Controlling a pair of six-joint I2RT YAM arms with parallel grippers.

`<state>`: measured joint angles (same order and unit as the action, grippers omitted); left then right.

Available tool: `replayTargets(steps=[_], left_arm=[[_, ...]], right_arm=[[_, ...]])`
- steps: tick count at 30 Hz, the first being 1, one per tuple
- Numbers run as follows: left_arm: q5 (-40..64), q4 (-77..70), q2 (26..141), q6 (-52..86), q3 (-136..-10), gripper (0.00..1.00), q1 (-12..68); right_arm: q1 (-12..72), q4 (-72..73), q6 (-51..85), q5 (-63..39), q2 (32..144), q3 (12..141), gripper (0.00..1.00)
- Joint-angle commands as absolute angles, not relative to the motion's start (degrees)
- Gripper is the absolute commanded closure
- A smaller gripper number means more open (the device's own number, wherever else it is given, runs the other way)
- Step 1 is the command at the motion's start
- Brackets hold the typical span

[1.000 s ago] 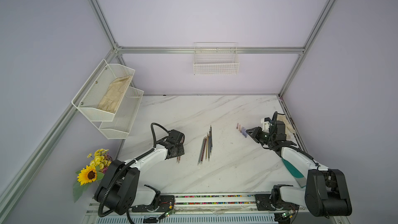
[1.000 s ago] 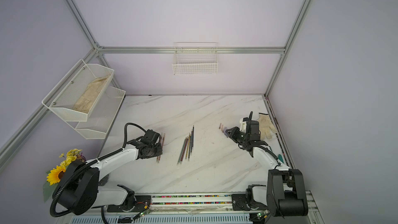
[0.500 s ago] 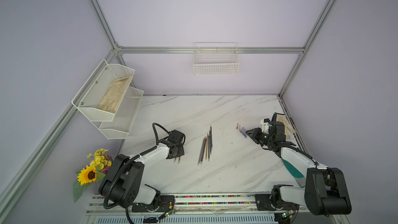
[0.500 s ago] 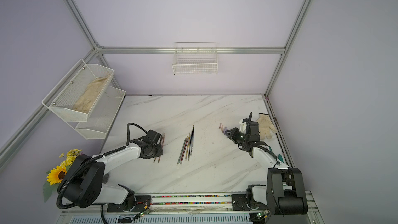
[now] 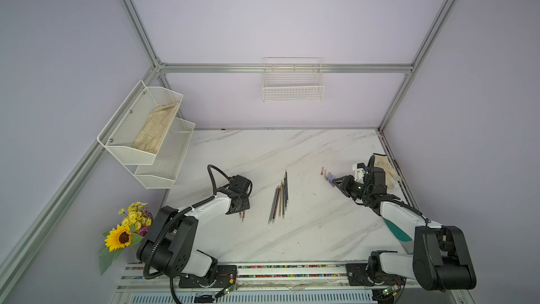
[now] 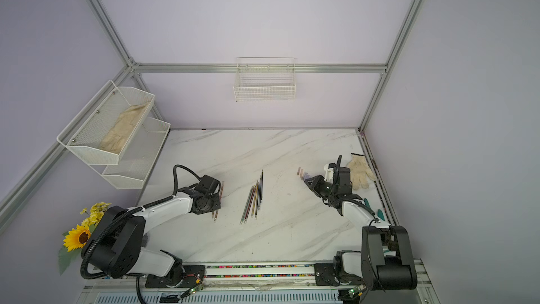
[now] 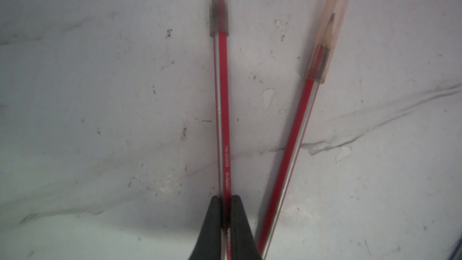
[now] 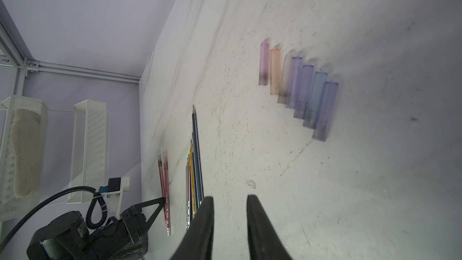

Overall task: Remove the protective cover of the pencils
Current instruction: Pick up the pencil from the center of the board.

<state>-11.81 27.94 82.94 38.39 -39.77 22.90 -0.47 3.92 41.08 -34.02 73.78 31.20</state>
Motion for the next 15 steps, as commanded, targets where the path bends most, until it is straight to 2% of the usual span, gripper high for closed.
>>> replayTargets(steps=[1, 7, 12, 15], left_arm=[[-10.1, 31.8, 82.4, 38.3, -38.8, 1.00, 22.5], [-10.7, 36.3, 72.1, 33.9, -42.5, 1.00, 22.6], [-6.1, 36.2, 62.5, 31.1, -44.3, 1.00, 24.0], [-3.9, 36.4, 60.7, 30.5, -45.4, 1.00, 26.0]], right_arm=[[-0.2, 3.8, 39.9, -32.7, 72.9, 31.6, 0.73], [2.1, 1.3, 38.3, -30.5, 70.0, 33.1, 0.73], [9.4, 2.3, 36.8, -29.4, 69.4, 35.2, 0.73], [14.4, 4.6, 36.7, -30.2, 69.5, 36.4, 0.73]])
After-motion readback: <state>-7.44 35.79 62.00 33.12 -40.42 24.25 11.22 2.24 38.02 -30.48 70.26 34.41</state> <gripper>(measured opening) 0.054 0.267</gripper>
